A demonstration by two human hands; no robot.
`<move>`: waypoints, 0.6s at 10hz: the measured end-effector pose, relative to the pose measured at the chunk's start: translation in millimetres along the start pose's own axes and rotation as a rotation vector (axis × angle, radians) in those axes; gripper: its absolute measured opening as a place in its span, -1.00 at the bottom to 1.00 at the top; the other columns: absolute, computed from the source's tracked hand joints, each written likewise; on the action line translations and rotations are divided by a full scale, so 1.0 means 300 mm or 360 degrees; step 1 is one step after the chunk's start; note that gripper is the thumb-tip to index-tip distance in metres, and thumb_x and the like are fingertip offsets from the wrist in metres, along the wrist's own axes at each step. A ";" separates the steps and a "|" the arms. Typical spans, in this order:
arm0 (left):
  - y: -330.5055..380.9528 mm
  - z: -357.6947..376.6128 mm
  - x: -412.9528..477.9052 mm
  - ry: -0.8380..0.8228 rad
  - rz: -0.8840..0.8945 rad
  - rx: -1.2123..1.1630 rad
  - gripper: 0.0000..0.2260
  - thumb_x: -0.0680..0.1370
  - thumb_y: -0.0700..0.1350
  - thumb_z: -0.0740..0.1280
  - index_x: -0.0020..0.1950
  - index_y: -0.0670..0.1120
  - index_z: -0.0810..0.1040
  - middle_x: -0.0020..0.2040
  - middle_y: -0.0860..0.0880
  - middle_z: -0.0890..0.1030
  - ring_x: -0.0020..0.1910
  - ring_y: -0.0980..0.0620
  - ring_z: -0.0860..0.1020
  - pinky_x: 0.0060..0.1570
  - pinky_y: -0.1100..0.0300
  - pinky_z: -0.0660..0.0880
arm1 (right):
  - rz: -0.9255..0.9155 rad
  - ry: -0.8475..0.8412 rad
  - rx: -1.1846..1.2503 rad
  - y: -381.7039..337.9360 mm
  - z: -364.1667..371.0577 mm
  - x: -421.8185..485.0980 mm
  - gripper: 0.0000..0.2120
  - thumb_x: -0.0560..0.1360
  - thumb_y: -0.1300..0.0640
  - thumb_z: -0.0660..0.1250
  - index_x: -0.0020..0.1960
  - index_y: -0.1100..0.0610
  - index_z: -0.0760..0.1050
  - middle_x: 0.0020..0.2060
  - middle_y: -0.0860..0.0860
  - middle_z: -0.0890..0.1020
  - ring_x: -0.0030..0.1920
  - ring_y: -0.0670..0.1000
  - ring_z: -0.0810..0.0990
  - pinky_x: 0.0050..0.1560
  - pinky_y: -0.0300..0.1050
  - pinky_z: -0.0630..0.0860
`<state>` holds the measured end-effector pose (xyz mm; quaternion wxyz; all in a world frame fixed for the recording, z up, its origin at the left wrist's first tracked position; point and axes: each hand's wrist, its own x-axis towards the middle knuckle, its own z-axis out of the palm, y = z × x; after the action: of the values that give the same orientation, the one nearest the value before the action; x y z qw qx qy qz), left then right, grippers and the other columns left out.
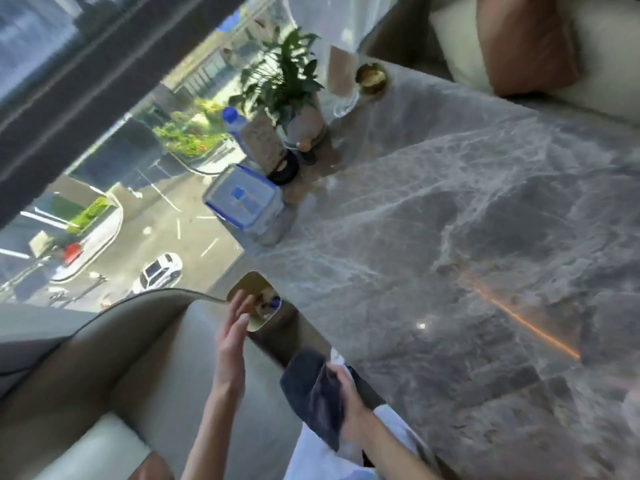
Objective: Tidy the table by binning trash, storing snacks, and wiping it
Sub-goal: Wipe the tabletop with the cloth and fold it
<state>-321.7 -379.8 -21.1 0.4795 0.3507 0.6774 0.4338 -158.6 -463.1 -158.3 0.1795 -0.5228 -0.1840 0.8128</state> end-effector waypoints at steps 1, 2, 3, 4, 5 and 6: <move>0.063 -0.017 -0.058 -0.0254 -0.0308 0.0234 -0.59 0.58 0.14 0.21 0.43 0.13 0.38 0.40 0.03 0.49 0.43 0.01 0.40 0.50 -0.08 0.21 | -0.0292 -0.0422 0.0778 -0.231 -0.004 -0.082 -0.47 0.53 -0.29 0.17 0.22 0.07 0.61 0.19 0.12 0.66 0.22 0.11 0.62 0.17 0.00 0.57; 0.125 -0.016 -0.088 -0.0548 -0.0360 0.0279 -0.55 0.49 0.29 0.25 0.33 0.16 0.49 0.25 0.11 0.62 0.25 0.09 0.57 0.23 0.08 0.49 | -0.0491 -0.0442 0.0760 -0.445 -0.015 -0.201 -0.16 0.49 -0.45 0.03 0.38 0.22 0.46 0.37 0.20 0.50 0.40 0.20 0.44 0.36 0.08 0.42; 0.221 0.028 -0.090 -0.0665 -0.0329 0.0218 -0.56 0.43 0.21 0.39 0.23 0.04 0.60 0.11 0.00 0.70 0.06 0.04 0.68 -0.13 0.27 0.58 | -0.0494 -0.0857 0.0760 -0.579 -0.022 -0.303 -0.08 0.46 -0.48 0.01 0.45 0.27 0.36 0.42 0.25 0.42 0.46 0.23 0.34 0.45 0.14 0.30; 0.293 0.059 -0.069 -0.0724 -0.0363 0.0190 -0.50 0.31 0.09 0.56 0.16 -0.12 0.63 0.03 -0.11 0.72 -0.02 -0.05 0.70 -0.14 0.19 0.59 | -0.0353 -0.0832 0.0667 -0.654 -0.049 -0.385 -0.04 0.43 -0.53 0.01 0.41 0.27 0.41 0.38 0.26 0.47 0.41 0.25 0.42 0.38 0.15 0.39; 0.364 0.091 -0.039 -0.0873 -0.0336 0.0262 -0.63 0.36 0.04 0.55 0.09 -0.10 0.66 0.04 -0.14 0.71 0.03 -0.08 0.68 -0.05 0.16 0.56 | -0.0357 -0.0712 0.0633 -0.687 -0.096 -0.426 -0.03 0.42 -0.52 0.04 0.43 0.29 0.37 0.37 0.29 0.46 0.42 0.25 0.41 0.40 0.14 0.39; 0.448 0.141 0.005 -0.0988 -0.0265 0.0364 -0.79 0.42 -0.03 0.49 0.03 -0.03 0.67 -0.03 -0.05 0.73 -0.01 0.00 0.69 -0.11 0.22 0.58 | -0.0386 -0.0537 0.0587 -0.693 -0.145 -0.427 -0.16 0.50 -0.41 0.11 0.48 0.25 0.31 0.43 0.25 0.40 0.47 0.22 0.35 0.49 0.14 0.27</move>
<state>-274.0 -317.1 95.6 0.6541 0.4610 0.5698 0.1868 -48.4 -339.8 26.5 0.3343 -0.3127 -0.1214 0.8808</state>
